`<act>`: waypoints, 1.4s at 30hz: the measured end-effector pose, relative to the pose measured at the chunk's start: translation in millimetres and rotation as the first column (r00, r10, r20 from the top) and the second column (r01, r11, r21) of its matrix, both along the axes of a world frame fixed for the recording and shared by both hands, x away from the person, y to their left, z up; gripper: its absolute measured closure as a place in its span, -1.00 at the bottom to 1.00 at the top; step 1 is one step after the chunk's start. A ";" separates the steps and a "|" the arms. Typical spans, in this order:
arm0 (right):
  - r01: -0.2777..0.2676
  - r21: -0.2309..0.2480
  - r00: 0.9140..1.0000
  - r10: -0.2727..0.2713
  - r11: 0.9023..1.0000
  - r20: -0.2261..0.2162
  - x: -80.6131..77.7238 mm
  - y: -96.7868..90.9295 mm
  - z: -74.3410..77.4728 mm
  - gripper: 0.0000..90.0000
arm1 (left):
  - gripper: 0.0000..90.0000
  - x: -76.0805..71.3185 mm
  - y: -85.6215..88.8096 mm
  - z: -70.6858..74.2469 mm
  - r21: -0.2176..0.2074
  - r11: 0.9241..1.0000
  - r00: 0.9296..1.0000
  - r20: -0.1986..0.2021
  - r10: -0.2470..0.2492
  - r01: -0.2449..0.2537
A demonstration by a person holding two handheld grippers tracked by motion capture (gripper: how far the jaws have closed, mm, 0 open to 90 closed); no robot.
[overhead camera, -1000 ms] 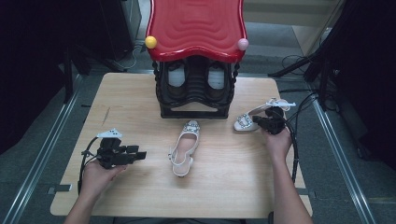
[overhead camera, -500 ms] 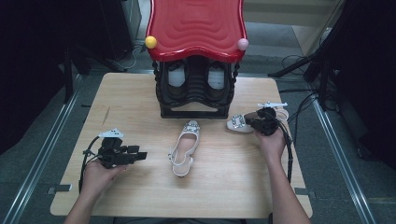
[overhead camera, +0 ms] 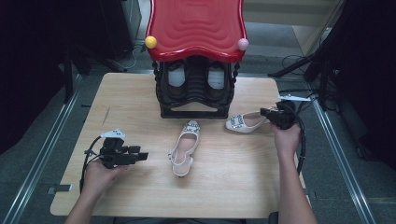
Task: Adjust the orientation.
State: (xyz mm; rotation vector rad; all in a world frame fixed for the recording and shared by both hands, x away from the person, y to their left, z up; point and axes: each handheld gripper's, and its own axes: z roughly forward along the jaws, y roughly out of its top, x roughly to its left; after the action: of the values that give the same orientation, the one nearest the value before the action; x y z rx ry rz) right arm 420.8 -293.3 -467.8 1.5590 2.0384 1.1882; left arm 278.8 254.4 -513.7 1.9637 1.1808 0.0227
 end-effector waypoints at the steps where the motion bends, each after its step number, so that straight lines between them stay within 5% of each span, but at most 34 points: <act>1: 0.009 0.003 1.000 -0.009 1.000 0.000 0.7 -4.7 0.8 1.00 | -0.02 0.0 0.0 0.0 0.000 1.000 1.000 0.000 0.001 -0.001; 7: 0.076 -0.001 0.997 -0.076 0.997 -0.020 3.8 -29.7 -2.5 1.00 | -0.02 0.2 0.4 -0.6 0.004 1.000 1.000 -0.003 -0.002 0.002; 11: 0.070 0.032 0.996 -0.068 0.997 -0.052 4.7 -39.4 -10.8 1.00 | -0.02 0.2 0.1 -0.3 0.007 1.000 1.000 -0.002 -0.008 0.008; 17: 0.028 -0.014 0.995 -0.029 1.000 -0.093 2.7 -32.0 -17.2 1.00 | -0.02 -0.4 -0.6 0.8 0.001 1.000 1.000 0.008 -0.003 0.003; 42: -0.054 -0.022 0.990 0.050 0.998 -0.135 -35.6 -7.7 -17.6 1.00 | -0.02 22.1 -24.2 1.9 -0.010 0.997 0.997 0.012 -0.076 0.076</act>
State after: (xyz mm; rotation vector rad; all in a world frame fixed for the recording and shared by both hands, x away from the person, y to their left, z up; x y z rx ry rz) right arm 385.3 -301.0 -485.4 1.6241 2.1827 1.0979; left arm 300.9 230.2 -511.8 1.9957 1.0958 -0.0112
